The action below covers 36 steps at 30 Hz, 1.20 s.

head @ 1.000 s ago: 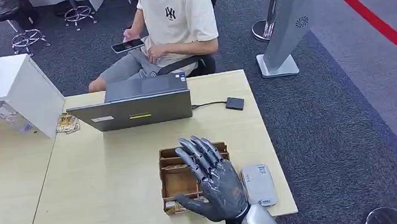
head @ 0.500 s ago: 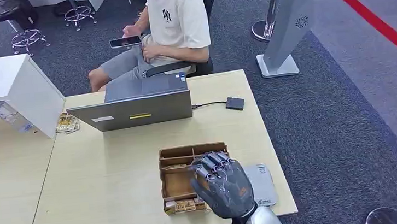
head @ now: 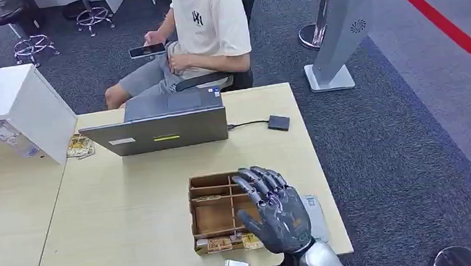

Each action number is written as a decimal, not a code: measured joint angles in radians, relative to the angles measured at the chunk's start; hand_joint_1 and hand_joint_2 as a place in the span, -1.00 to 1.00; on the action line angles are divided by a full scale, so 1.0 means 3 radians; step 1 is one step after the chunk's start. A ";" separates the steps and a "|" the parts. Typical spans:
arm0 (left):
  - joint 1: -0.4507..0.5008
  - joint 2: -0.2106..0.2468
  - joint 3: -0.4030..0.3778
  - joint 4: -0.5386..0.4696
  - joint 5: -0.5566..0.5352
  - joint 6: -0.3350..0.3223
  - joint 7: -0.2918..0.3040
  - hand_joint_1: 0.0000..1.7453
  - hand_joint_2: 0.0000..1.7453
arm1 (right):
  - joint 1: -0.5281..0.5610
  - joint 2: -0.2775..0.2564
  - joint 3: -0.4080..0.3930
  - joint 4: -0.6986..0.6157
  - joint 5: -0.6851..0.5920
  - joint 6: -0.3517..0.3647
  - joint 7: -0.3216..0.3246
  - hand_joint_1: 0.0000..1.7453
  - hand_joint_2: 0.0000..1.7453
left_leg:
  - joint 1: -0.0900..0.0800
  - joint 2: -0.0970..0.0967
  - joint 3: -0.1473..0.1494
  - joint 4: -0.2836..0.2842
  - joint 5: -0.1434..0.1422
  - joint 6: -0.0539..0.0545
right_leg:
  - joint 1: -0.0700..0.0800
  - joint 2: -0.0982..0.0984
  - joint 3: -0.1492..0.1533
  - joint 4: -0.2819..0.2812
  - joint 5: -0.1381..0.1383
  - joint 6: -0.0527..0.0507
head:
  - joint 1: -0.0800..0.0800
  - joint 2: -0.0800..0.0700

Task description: Pass the card to the sensor for recognition and then transmit it.

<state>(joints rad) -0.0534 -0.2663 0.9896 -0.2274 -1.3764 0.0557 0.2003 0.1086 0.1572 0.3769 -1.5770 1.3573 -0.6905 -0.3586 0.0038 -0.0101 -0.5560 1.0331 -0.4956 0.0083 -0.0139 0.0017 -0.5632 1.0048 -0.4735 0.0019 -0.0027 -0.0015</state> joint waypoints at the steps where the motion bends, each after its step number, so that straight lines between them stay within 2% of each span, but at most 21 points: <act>1: 0.0000 0.0000 0.0000 0.0000 -0.0004 0.0000 0.0000 -1.00 -1.00 | 0.0000 0.0000 -0.0013 0.0005 0.0003 -0.0001 0.0000 0.12 1.00 | 0.0000 0.0000 0.0000 0.0000 0.0000 0.0000 | 0.0000 0.0000 0.0000 0.0000 0.0000 0.0000 | 0.0000 0.0000; 2: 0.0000 0.0001 0.0000 0.0000 -0.0010 0.0000 0.0000 -1.00 -1.00 | 0.0000 0.0003 -0.0026 0.0011 0.0009 -0.0001 0.0000 0.18 1.00 | 0.0000 0.0000 0.0000 0.0000 0.0000 0.0000 | 0.0000 0.0000 0.0000 0.0000 0.0000 0.0000 | 0.0000 0.0000; 5: 0.0001 0.0001 0.0000 0.0000 -0.0020 0.0000 0.0000 -1.00 -1.00 | 0.0001 0.0017 -0.0057 0.0029 0.0010 -0.0001 0.0009 0.06 1.00 | 0.0000 0.0000 0.0000 0.0000 0.0000 0.0000 | 0.0000 0.0000 0.0000 0.0000 0.0000 0.0000 | 0.0000 0.0000; 6: 0.0001 0.0001 0.0000 0.0000 -0.0020 0.0000 0.0000 -1.00 -1.00 | 0.0001 0.0019 -0.0067 0.0034 0.0010 -0.0001 0.0009 -0.06 1.00 | 0.0000 0.0000 0.0000 0.0000 0.0000 0.0000 | 0.0000 0.0000 0.0000 0.0000 0.0000 0.0000 | 0.0000 0.0000; 8: 0.0001 0.0001 0.0000 0.0000 -0.0020 0.0000 0.0000 -1.00 -1.00 | 0.0001 0.0022 -0.0081 0.0050 0.0014 -0.0001 0.0011 0.00 1.00 | 0.0000 0.0000 0.0000 0.0000 0.0000 0.0000 | 0.0000 0.0000 0.0000 0.0000 0.0000 0.0000 | 0.0000 0.0000; 10: 0.0001 0.0001 0.0001 0.0000 -0.0022 0.0000 0.0000 -1.00 -1.00 | 0.0001 0.0028 -0.0094 0.0066 0.0023 -0.0001 0.0015 -0.08 1.00 | 0.0000 0.0000 0.0000 0.0000 0.0000 0.0000 | 0.0000 0.0000 0.0000 0.0000 0.0000 0.0000 | 0.0000 0.0000; 12: 0.0001 0.0001 0.0001 0.0000 -0.0022 0.0000 -0.0001 -1.00 -1.00 | 0.0001 0.0036 -0.0101 0.0081 0.0020 -0.0001 0.0015 -0.04 1.00 | 0.0000 0.0000 0.0000 0.0000 0.0000 0.0000 | 0.0000 0.0000 0.0000 0.0000 0.0000 0.0000 | 0.0000 0.0000; 16: 0.0002 0.0001 0.0001 0.0000 -0.0022 0.0000 -0.0005 -1.00 -1.00 | 0.0000 0.0038 -0.0109 0.0109 0.0003 -0.0001 0.0019 -0.12 1.00 | 0.0000 0.0000 0.0000 0.0000 0.0000 0.0000 | 0.0000 0.0000 0.0000 0.0000 0.0000 0.0000 | 0.0000 0.0000; 22: 0.0002 0.0001 0.0001 0.0000 -0.0024 0.0000 -0.0014 -1.00 -1.00 | -0.0010 0.0046 -0.0132 0.0187 -0.0029 -0.0001 0.0019 -0.08 1.00 | 0.0000 0.0000 0.0000 0.0000 0.0000 0.0000 | 0.0000 0.0000 0.0000 0.0000 0.0000 0.0000 | 0.0000 0.0000; 25: 0.0003 0.0003 0.0003 0.0000 -0.0027 0.0000 -0.0028 -1.00 -1.00 | -0.0027 0.0047 -0.0142 0.0250 -0.0057 -0.0001 0.0019 0.00 1.00 | 0.0000 0.0000 0.0000 0.0000 0.0000 0.0000 | 0.0000 0.0000 0.0000 0.0000 0.0000 0.0000 | 0.0000 0.0000; 30: 0.0004 0.0003 0.0003 0.0000 -0.0029 0.0000 -0.0036 -1.00 -1.00 | -0.0062 0.0048 -0.0163 0.0331 -0.0076 -0.0001 0.0019 0.00 1.00 | 0.0000 0.0000 0.0000 0.0000 0.0000 0.0000 | 0.0000 0.0000 0.0000 0.0000 0.0000 0.0000 | 0.0000 0.0000; 32: 0.0005 0.0003 0.0003 0.0000 -0.0029 -0.0004 -0.0037 -1.00 -1.00 | -0.0074 0.0052 -0.0167 0.0358 -0.0086 -0.0001 0.0018 -0.10 1.00 | 0.0000 0.0000 0.0000 0.0000 0.0000 0.0000 | 0.0000 0.0000 0.0000 0.0000 0.0000 0.0000 | 0.0000 0.0000; 36: 0.0005 0.0004 0.0003 0.0000 -0.0034 -0.0004 -0.0041 -1.00 -1.00 | -0.0119 0.0064 -0.0177 0.0427 -0.0098 -0.0001 0.0019 -0.08 1.00 | 0.0000 0.0000 0.0000 0.0000 0.0000 0.0000 | 0.0000 0.0000 0.0000 0.0000 0.0000 0.0000 | 0.0000 0.0000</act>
<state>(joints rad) -0.0520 -0.2651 0.9903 -0.2274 -1.3867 0.0545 0.1881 0.0729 0.1762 0.3239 -1.4488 1.3279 -0.6909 -0.3529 0.0038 -0.0101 -0.5561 1.0331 -0.4956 0.0083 -0.0138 0.0017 -0.5632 1.0048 -0.4735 0.0019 -0.0027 -0.0015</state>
